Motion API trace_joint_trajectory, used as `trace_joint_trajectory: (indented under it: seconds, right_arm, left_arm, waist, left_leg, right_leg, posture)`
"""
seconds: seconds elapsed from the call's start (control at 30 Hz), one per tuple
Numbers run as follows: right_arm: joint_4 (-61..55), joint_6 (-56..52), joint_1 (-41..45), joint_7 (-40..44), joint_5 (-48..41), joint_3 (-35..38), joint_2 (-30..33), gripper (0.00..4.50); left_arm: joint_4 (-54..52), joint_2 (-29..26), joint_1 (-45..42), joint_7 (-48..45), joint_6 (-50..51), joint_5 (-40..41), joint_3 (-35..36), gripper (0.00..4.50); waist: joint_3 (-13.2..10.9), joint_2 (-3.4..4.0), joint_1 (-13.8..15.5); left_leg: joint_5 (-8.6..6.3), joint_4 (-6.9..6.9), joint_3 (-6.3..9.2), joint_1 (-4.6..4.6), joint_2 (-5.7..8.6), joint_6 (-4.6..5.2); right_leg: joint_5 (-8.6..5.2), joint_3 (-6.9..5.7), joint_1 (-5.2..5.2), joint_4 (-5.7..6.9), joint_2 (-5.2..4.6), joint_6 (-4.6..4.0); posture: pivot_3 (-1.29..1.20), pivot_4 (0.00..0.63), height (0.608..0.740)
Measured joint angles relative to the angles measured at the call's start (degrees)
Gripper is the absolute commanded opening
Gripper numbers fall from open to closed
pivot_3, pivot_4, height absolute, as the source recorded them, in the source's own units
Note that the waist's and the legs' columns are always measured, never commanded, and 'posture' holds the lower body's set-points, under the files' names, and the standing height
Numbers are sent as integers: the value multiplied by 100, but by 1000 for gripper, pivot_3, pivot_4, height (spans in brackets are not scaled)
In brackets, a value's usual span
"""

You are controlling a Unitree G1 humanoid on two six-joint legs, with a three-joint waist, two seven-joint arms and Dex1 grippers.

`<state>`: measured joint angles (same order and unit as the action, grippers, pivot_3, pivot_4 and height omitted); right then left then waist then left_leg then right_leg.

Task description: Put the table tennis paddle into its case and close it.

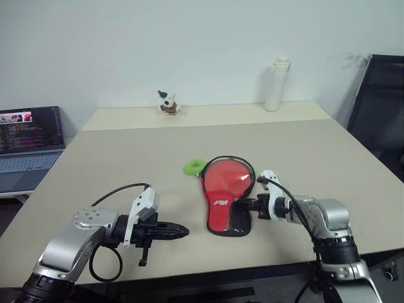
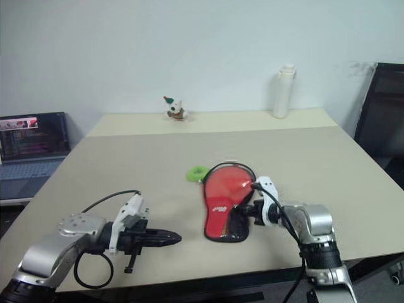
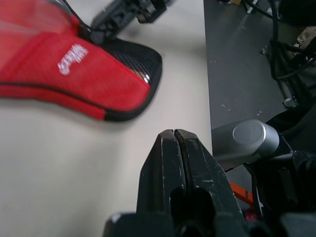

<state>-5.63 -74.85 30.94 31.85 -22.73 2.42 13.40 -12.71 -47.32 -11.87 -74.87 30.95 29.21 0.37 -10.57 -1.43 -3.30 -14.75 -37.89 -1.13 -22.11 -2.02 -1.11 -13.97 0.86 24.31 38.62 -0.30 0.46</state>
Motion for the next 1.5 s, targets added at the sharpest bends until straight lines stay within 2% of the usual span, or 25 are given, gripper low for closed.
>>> trace_joint_trajectory:
  seconds: [0.37, 0.67, 1.2, 1.33, 1.5]
  right_arm:
    - [-1331, -994, -725, -277, -570, 274, 114, 7]
    - [-1418, -1079, -814, -321, -769, 432, 454, 7]
    - [-1439, -1125, -843, -497, -853, 470, 391, 7]
    - [-1736, -1085, -1036, -593, -891, 413, 449, 1099]
    - [-2264, -672, -1235, -470, -880, -88, 1263, 2835]
  left_arm:
    - [-1, -82, 16, -153, -34, 15, 3, 0]
    - [7, -84, 20, -200, -39, 13, 1, 0]
    - [140, -78, 19, -198, -147, -7, -11, 0]
    - [164, -63, 18, -186, -175, -12, -16, 0]
    - [204, 0, 17, -125, -260, -27, -32, 0]
  waist:
    - [0, -1, 15]
    - [-1, -2, 38]
    - [-1, -3, 43]
    - [-1, -2, 50]
    - [-2, -2, 61]
  left_leg:
    - [-3, 3, 1, -3, 1, -2]
    - [-3, 3, 1, -7, 4, -2]
    - [-4, 3, 8, -19, 1, -1]
    - [-4, 5, 20, -35, -1, -1]
    - [-6, 4, 25, -52, 5, -1]
  right_leg:
    - [-6, -3, 0, -7, 0, -6]
    - [-7, -3, -1, -12, 0, -6]
    - [-7, -11, 0, -30, 0, -5]
    - [-6, -26, 0, -51, 0, -3]
    - [-5, -31, 4, -65, -5, -1]
  posture:
    - [0, 150, 740]
    - [0, 150, 740]
    - [0, 150, 740]
    - [0, 150, 740]
    - [0, 150, 740]
